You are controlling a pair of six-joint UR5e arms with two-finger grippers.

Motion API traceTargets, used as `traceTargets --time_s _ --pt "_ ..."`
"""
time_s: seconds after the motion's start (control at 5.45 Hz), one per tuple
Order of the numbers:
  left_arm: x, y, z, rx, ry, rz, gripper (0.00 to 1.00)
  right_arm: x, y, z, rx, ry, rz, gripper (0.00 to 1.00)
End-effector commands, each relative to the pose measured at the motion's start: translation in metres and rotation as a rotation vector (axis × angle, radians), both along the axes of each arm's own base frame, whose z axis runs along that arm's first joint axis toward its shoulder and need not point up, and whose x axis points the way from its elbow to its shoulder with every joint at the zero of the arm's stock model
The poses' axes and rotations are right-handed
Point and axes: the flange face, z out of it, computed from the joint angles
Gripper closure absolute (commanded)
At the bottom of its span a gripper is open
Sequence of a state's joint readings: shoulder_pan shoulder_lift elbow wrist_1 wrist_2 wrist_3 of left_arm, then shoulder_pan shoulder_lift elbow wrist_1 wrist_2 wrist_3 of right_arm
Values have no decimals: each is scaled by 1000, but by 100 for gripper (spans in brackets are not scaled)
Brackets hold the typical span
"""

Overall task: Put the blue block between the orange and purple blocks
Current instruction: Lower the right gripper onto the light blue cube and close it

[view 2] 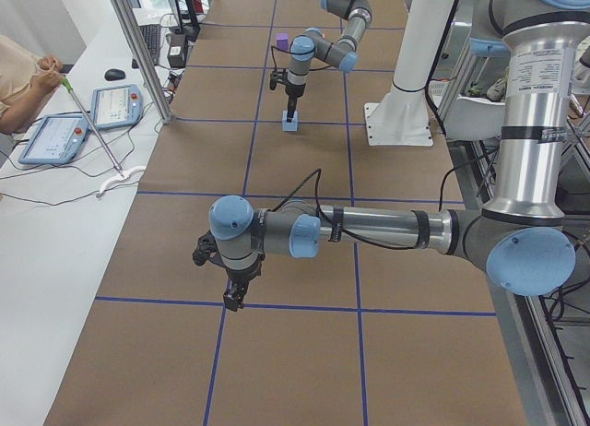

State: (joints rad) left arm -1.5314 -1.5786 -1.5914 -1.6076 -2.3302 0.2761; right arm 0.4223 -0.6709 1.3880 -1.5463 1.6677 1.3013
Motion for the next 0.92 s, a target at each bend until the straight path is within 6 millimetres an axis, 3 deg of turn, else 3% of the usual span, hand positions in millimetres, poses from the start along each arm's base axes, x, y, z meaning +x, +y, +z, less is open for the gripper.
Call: traceTargets --time_s 0.0,0.37,0.55,0.73 --pt "0 5 2 -4 4 1 0 -11 -5 13 20 -8 -2 1" --pt "0 5 2 -3 3 0 0 -11 -6 8 33 -15 11 99" --pt "1 4 1 -2 3 1 0 16 -20 -2 43 -42 35 100" --pt "1 5 8 -17 2 0 0 69 -44 10 30 -27 57 100"
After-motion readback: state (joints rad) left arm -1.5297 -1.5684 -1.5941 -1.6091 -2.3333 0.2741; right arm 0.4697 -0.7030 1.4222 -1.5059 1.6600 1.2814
